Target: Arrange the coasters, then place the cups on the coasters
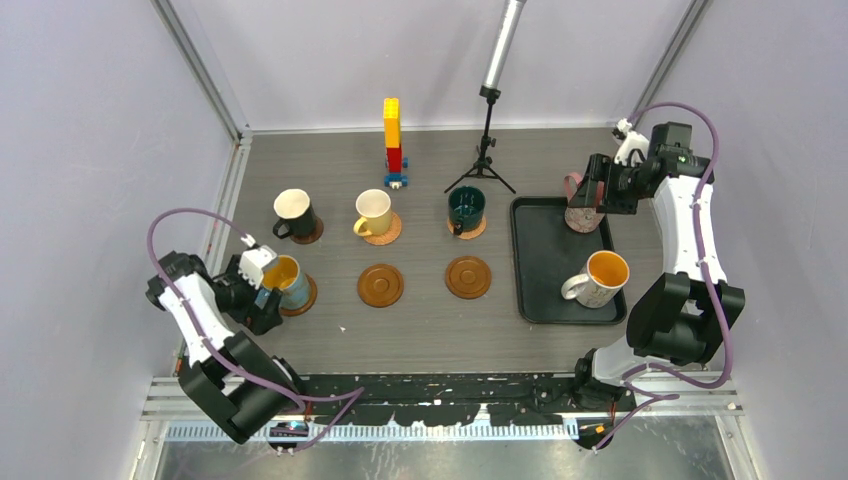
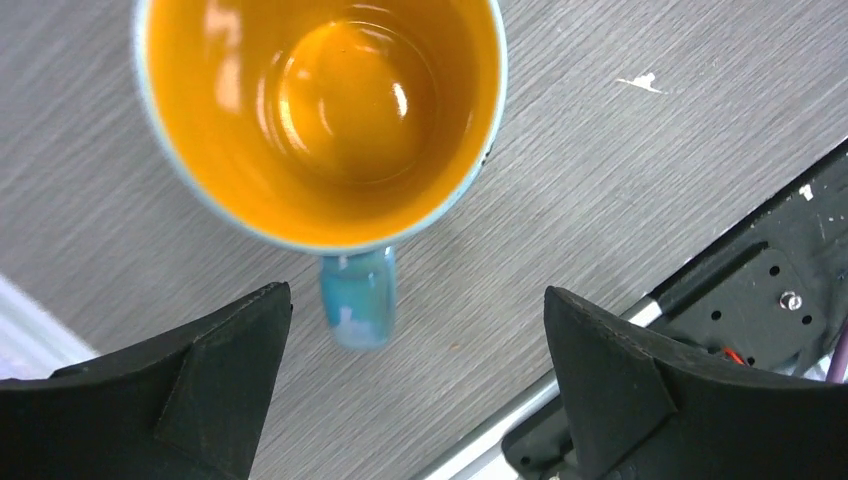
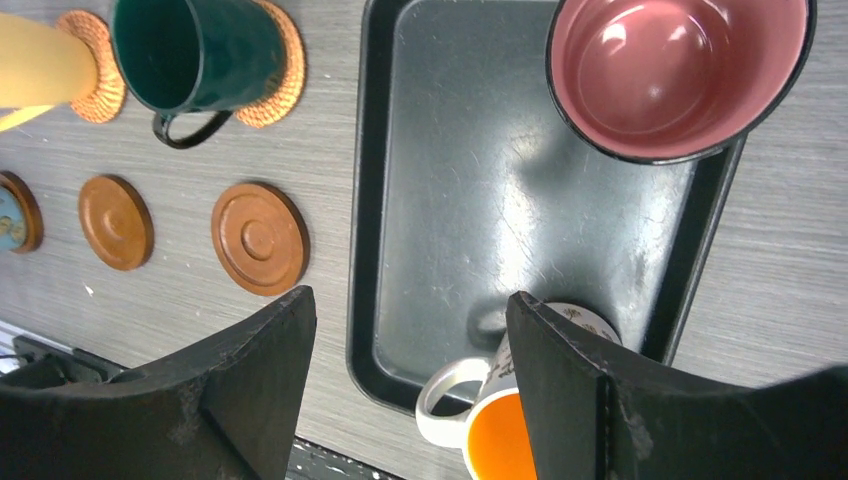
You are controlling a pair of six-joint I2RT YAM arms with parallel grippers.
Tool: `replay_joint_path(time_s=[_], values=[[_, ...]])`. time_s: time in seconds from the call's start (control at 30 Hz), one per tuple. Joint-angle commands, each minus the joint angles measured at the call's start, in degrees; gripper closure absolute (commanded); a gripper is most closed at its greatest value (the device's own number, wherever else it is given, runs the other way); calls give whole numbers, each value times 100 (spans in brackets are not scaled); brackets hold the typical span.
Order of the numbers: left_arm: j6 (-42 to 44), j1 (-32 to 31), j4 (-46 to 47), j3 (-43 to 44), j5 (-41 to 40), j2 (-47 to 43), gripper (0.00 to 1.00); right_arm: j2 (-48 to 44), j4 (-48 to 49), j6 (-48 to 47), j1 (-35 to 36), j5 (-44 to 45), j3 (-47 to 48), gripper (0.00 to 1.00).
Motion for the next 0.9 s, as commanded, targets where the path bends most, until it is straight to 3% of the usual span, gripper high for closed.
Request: replay_joint_path(time_s=[0.0,0.17,0.43,0.57,0.67,0.77,0.87], values=[[441,-154,-940,851,-148,-25,0,-199,-565,-564,21,348,314,26],[-654,-912,-1107,1865,-354,224,0,-179,-1127,-867,109,658,458,26],[-3167,-3251,-190,3281,-1055,767,0,-368,-1756,-2007,813,1500,-142,26],[-4167,-4794,285,3592,-1401,1074,0,-451,-1716,-2285,955,1681,-253,26],[-5040,-6079,1088,3457,-1762,1254,0,-329,-1502,-1853,932,1704,-43,26],[-5637,-7373,1676,3598,-2036,1768,0,101,-1527,-1262,574,1382,468,26],[-6026,-8422,1884,4313,-2083,2725,0,463,-1665,-1006,116,1214,1049,26]])
